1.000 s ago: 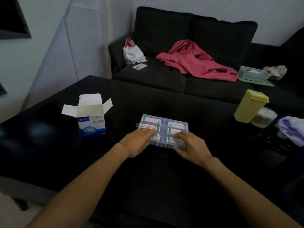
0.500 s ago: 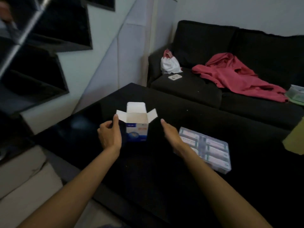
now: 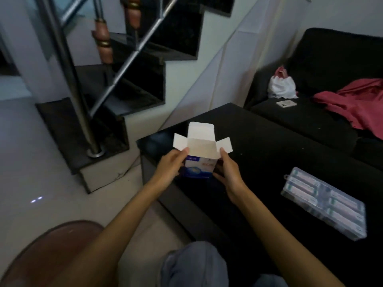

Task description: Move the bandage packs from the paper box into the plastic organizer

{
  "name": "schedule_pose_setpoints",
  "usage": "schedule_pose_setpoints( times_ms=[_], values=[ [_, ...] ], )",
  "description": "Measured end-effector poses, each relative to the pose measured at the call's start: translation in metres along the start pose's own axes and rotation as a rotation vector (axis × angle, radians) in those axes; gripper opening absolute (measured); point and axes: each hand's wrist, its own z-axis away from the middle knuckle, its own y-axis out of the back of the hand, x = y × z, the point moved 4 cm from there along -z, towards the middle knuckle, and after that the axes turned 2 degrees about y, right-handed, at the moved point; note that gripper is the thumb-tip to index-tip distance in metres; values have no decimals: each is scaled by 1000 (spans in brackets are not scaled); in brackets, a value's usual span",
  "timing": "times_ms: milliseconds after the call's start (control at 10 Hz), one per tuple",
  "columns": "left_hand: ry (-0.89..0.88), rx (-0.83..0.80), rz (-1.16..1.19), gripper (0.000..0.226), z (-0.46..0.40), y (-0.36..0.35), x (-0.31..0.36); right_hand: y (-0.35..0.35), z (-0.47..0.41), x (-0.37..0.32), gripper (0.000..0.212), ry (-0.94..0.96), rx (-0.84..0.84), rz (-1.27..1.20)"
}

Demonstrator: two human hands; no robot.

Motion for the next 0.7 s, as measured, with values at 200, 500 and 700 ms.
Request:
schedule_pose_setpoints(
  times_ms=[200,500,700],
  values=[
    [89,359,-13,23,105,143,-29,-118,64,30,23,110,-274,319],
    [590,434,-625,72,183,279,-142,-224,123,119,55,-199,-739,682],
    [518,409,-700,48,168,270,-146,-192,121,116,36,-88,-740,708]
  ],
)
